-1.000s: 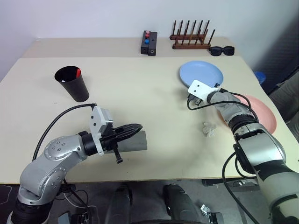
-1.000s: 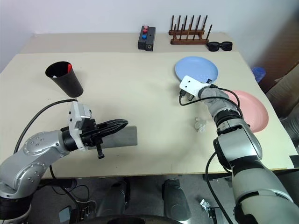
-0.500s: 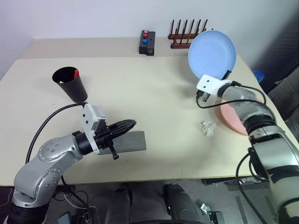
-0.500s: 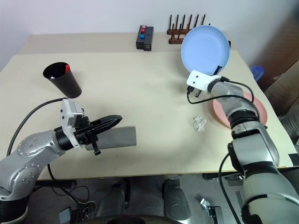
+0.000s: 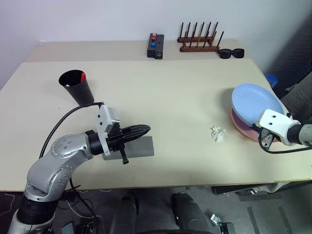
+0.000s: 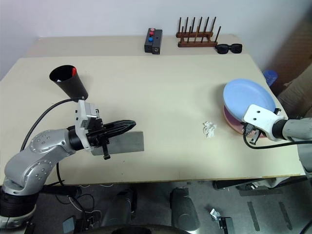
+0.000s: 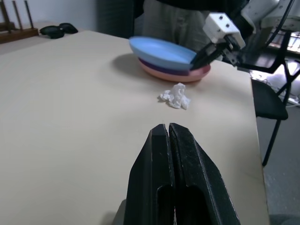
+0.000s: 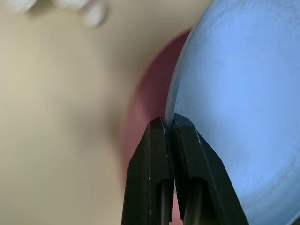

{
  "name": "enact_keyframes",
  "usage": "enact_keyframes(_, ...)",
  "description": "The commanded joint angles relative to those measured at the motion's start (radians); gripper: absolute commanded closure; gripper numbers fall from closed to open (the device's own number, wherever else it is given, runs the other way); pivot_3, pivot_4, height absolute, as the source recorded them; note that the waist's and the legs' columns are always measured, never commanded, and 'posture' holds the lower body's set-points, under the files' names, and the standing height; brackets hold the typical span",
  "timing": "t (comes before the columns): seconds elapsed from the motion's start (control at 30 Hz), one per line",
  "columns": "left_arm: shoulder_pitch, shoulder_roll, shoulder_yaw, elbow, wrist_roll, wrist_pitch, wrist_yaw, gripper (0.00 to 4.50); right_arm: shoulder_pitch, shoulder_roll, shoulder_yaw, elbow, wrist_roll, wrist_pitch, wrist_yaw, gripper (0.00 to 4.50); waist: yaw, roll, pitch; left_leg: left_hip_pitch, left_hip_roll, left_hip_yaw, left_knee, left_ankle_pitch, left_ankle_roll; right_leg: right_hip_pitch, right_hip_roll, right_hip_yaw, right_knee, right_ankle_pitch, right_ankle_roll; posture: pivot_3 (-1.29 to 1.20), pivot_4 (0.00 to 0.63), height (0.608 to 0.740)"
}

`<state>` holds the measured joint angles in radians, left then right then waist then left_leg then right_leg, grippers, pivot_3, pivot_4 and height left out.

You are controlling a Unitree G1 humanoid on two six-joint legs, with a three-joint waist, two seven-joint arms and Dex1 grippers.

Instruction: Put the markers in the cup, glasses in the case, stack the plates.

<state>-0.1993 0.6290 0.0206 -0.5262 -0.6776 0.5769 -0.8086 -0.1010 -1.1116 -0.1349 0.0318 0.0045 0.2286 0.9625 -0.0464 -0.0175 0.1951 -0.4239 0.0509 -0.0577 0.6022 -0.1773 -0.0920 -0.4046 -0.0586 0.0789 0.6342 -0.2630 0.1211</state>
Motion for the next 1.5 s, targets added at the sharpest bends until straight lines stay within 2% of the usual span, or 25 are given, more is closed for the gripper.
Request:
enact_keyframes(0.03, -0.004, 0.003, 0.005, -0.007, 0.008, -0.027, -0.016, 4.5, 0.005, -0.03, -0.045, -0.044, 0.021, 0.049, 0.02, 3.86, 0.001, 0.0, 0.0, 0.0, 0.0, 0.0, 0.0, 0.0, 0.0, 0.0, 0.0, 0.0, 0.0, 0.0, 0.0, 0.0, 0.15, 0.74)
enact_keyframes(0.07, 0.002, 0.004, 0.007, -0.01, 0.008, -0.028, -0.018, 4.5, 0.01, -0.033, -0.045, -0.054, 0.026, 0.054, 0.033, 3.57, 0.002, 0.0, 0.0, 0.0, 0.0, 0.0, 0.0, 0.0, 0.0, 0.0, 0.0, 0.0, 0.0, 0.0, 0.0, 0.0, 0.15, 0.74)
enact_keyframes(0.23, 0.026, 0.005, 0.014, -0.021, 0.017, -0.03, -0.016, 4.5, -0.033, 0.004, -0.063, -0.113, 0.094, 0.082, 0.05, 1.16, 0.003, 0.0, 0.0, -0.001, 0.0, 0.0, 0.002, -0.001, 0.001, 0.0, 0.0, 0.0, 0.0, 0.0, 0.0, 0.0, 0.15, 0.74)
enact_keyframes(0.43, 0.05, 0.008, 0.02, -0.035, 0.019, -0.035, -0.013, 4.5, -0.08, 0.08, -0.037, -0.232, 0.232, 0.202, 0.08, 1.16, 0.004, 0.0, 0.0, -0.002, 0.0, 0.0, 0.005, -0.001, 0.002, 0.001, 0.0, 0.0, 0.0, 0.0, 0.0, 0.0, 0.15, 0.74)
enact_keyframes(0.67, 0.073, 0.016, 0.024, -0.053, 0.021, -0.035, -0.009, 4.5, -0.087, 0.157, 0.086, -0.223, 0.175, 0.2, 0.02, 1.16, 0.007, -0.001, 0.0, -0.003, 0.0, 0.0, 0.007, -0.002, 0.002, 0.001, 0.0, 0.0, 0.0, 0.0, 0.0, 0.0, 0.15, 0.74)
enact_keyframes(0.83, 0.083, 0.018, 0.029, -0.059, 0.021, -0.035, -0.005, 4.5, -0.103, 0.162, 0.154, -0.18, 0.091, 0.192, -0.027, 1.16, 0.006, -0.001, 0.0, -0.003, 0.0, 0.0, 0.007, -0.002, 0.002, 0.001, 0.0, 0.0, 0.0, 0.0, 0.0, 0.0, 0.15, 0.74)
enact_keyframes(0.93, 0.089, 0.019, 0.029, -0.065, 0.019, -0.035, -0.001, 4.5, -0.131, 0.165, 0.171, -0.171, 0.09, 0.221, -0.022, 2.02, 0.005, -0.001, 0.0, -0.003, 0.0, 0.0, 0.007, -0.002, 0.002, 0.001, 0.0, 0.0, 0.0, 0.0, 0.0, 0.0, 0.15, 0.74)
enact_keyframes(1.1, 0.095, 0.022, 0.031, -0.069, 0.009, -0.034, -0.003, 4.5, -0.155, 0.162, 0.182, -0.18, 0.08, 0.22, -0.016, 4.45, 0.004, -0.001, 0.0, -0.003, 0.0, 0.0, 0.007, -0.002, 0.003, 0.001, 0.0, 0.0, 0.0, 0.0, 0.0, 0.0, 0.15, 0.74)
enact_keyframes(1.23, 0.093, 0.029, 0.027, -0.072, 0.0, -0.029, -0.014, 4.5, -0.167, 0.15, 0.157, -0.203, 0.072, 0.202, -0.025, 4.45, 0.006, -0.001, 0.0, -0.003, 0.0, 0.0, 0.007, -0.002, 0.003, 0.001, 0.0, 0.0, 0.0, 0.0, 0.0, 0.0, 0.15, 0.74)
enact_keyframes(1.5, 0.095, 0.068, -0.012, -0.077, 0.02, -0.034, -0.073, 4.5, -0.186, 0.064, -0.034, -0.17, 0.16, 0.257, 0.002, 4.45, 0.008, -0.001, 0.0, -0.003, 0.0, 0.0, 0.007, -0.002, 0.003, 0.001, 0.0, 0.0, 0.0, 0.0, 0.0, 0.0, 0.15, 0.74)
